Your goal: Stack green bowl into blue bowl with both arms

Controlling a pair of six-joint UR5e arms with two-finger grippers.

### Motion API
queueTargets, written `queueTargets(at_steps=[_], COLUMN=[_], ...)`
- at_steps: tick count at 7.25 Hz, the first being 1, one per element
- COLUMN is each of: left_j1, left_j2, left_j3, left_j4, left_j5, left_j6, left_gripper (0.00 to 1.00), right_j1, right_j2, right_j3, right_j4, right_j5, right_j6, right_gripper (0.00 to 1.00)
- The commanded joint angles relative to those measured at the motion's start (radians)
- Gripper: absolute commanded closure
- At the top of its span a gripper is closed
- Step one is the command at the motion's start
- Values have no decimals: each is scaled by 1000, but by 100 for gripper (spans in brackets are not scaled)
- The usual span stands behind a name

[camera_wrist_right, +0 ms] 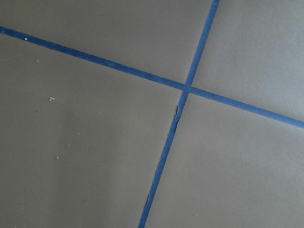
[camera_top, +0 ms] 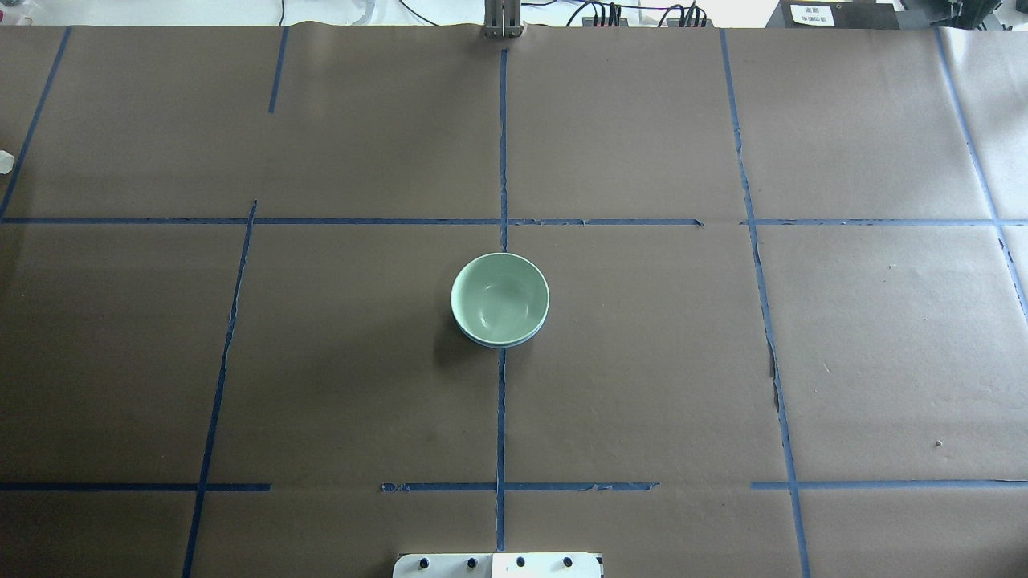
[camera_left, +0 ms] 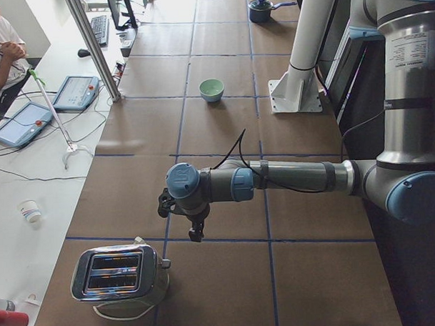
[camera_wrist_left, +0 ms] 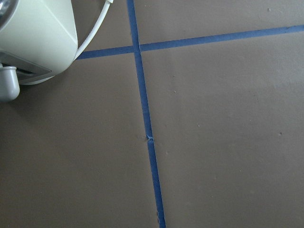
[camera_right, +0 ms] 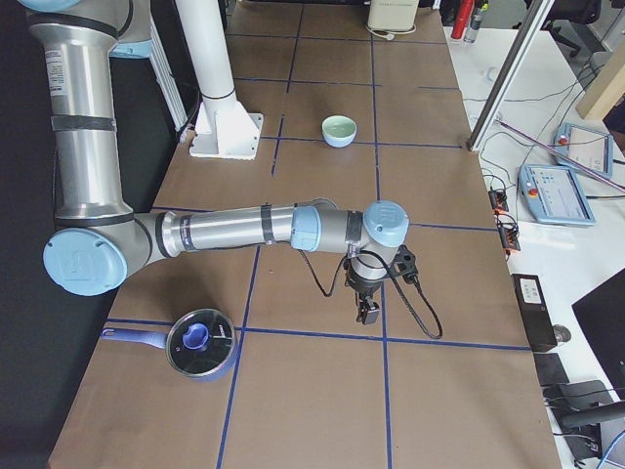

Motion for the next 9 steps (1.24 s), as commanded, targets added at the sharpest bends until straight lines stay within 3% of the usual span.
queueTargets(at_steps=[1, 4, 6, 9], left_j1=[-19, -21, -21, -21], left_j2=[-5, -19, -25, -42], left_j3=[16, 21, 18, 4], left_j4=[-2, -2, -2, -1], left_j5=[3, 3, 3, 7], left_j6=[4, 2, 0, 2], left_gripper=[0, 0, 0, 0], right_j1=[0, 0, 0, 0], right_j2=[0, -26, -72, -69], right_j3=[11, 18, 15, 19], right_j4=[1, 30, 155, 149], right_j5=[-1, 68, 74, 78], right_j6=[119, 113, 125, 124], right_gripper=[0, 0, 0, 0])
